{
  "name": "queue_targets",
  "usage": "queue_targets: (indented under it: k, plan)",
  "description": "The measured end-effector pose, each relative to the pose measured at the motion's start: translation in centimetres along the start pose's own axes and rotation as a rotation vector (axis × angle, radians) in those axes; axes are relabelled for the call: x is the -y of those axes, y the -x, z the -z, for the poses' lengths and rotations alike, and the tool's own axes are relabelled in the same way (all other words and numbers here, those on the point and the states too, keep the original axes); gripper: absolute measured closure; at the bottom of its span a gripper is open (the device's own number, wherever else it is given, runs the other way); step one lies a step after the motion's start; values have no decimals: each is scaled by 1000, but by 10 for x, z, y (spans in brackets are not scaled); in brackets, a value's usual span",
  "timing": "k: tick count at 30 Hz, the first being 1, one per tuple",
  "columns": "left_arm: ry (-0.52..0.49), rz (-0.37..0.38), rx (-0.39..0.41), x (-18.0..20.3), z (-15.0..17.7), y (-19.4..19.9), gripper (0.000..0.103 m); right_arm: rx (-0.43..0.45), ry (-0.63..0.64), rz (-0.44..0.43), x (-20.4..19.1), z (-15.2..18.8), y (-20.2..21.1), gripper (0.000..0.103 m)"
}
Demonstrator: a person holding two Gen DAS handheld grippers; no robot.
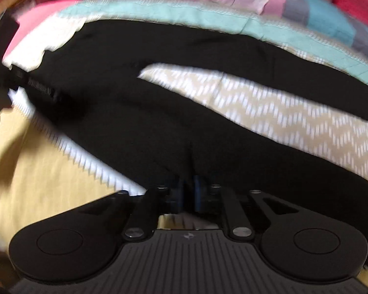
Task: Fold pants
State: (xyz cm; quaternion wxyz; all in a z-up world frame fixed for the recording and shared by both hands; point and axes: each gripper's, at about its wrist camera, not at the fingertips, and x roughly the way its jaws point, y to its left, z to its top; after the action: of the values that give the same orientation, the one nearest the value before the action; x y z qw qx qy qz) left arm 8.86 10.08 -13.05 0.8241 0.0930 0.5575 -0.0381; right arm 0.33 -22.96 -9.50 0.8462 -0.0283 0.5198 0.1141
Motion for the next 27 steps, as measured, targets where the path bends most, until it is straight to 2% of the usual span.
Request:
queue_targets:
  k: [1,3,4,5,6,7,9,12,13,14,15,16,17,18,19,20,21,22,24,26,27]
  plan:
    - [-10,-9,4,-7,6,2,0,-29,13,-27,5,4,7,95]
    - [-13,-1,7,-20,16,7,0,-89,23,-20,0,-1,13,94]
    - [-1,-3,2,-27,18,10,0,-85,27,-13,-2,-9,20,90]
    - [25,-7,-5,-34,19,13,0,-43,60,-20,-11,-17,26,89]
    - [51,-9,-7,-40,20,14,0,5,110,-38,-22,-26,30,81]
    - [86,-15,-4,-47,20,15,0,43,157,-69,-35,-36,31,57]
    - [165,-23,2,-62,19,15,0,89,213,-157,-62,-55,17,32]
    - [268,-68,21,-80,14,10,0,74,233,-238,-105,-81,-30,41]
    - [290,-105,13,-84,11,5,0,34,204,-264,-117,-88,-49,47]
    - [309,-146,-7,-90,10,-1,0,-44,172,-301,-128,-92,-68,48]
    - [329,-132,-10,-96,10,-3,0,-73,203,-333,-143,-92,-75,27]
    - [344,-117,-1,-100,12,-1,0,-52,320,-384,-157,-88,-66,33]
    - [337,-129,4,-103,13,2,0,-76,403,-458,-164,-89,-60,48]
    - [325,-151,5,-106,17,5,0,-108,398,-538,-164,-95,-53,70]
    - [328,-152,16,-111,22,8,0,-101,356,-581,-160,-103,-48,66]
    - [344,-139,27,-116,27,10,0,-53,325,-584,-158,-116,-43,63]
    - [375,-118,26,-123,34,11,0,0,321,-557,-159,-123,-39,58]
    - [396,-104,35,-125,36,12,0,52,333,-521,-164,-136,-41,58]
    - [402,-103,53,-130,45,16,0,92,374,-487,-179,-160,-58,59]
    - [405,-111,56,-129,48,18,0,83,419,-475,-200,-177,-85,65]
    - [405,-114,58,-128,49,19,0,71,451,-469,-214,-186,-102,73]
